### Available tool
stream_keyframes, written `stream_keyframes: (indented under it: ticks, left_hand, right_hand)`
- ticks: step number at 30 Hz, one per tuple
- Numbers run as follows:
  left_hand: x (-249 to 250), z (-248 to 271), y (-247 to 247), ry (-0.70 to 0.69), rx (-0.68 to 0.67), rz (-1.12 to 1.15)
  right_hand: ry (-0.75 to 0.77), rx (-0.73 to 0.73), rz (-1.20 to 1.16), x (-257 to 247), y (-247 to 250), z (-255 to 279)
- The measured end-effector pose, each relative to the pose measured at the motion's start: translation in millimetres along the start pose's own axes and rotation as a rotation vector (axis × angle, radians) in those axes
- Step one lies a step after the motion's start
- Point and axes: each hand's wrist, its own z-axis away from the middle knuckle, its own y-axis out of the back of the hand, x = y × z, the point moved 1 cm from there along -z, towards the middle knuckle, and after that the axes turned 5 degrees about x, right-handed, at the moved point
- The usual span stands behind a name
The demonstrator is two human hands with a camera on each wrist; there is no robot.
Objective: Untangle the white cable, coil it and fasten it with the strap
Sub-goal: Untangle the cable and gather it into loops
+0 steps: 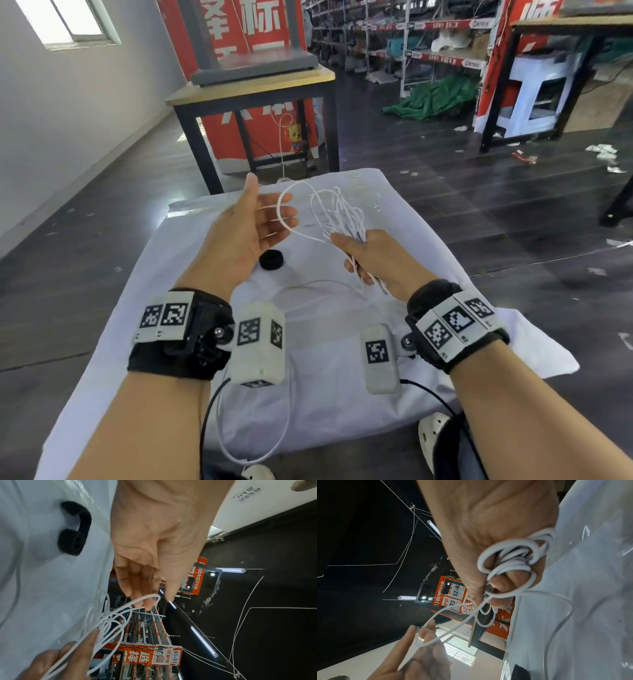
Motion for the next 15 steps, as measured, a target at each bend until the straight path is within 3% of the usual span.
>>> stream_keyframes:
  ticks: [5,9,15]
  left_hand:
    - [2,6,5,-0.045,-0.103,-0.018]
    - [-1,2,8,-0.049,0.027,0.015]
    - [-6,-3,13,-0.022,0.116,0.051]
  right_hand:
    - [0.015,0.007,0.042,-2,-2,2]
    - [0.024,-0.085,0.058,-7,-6,8]
    - [0.026,-0.2,0.058,-7,-12,9]
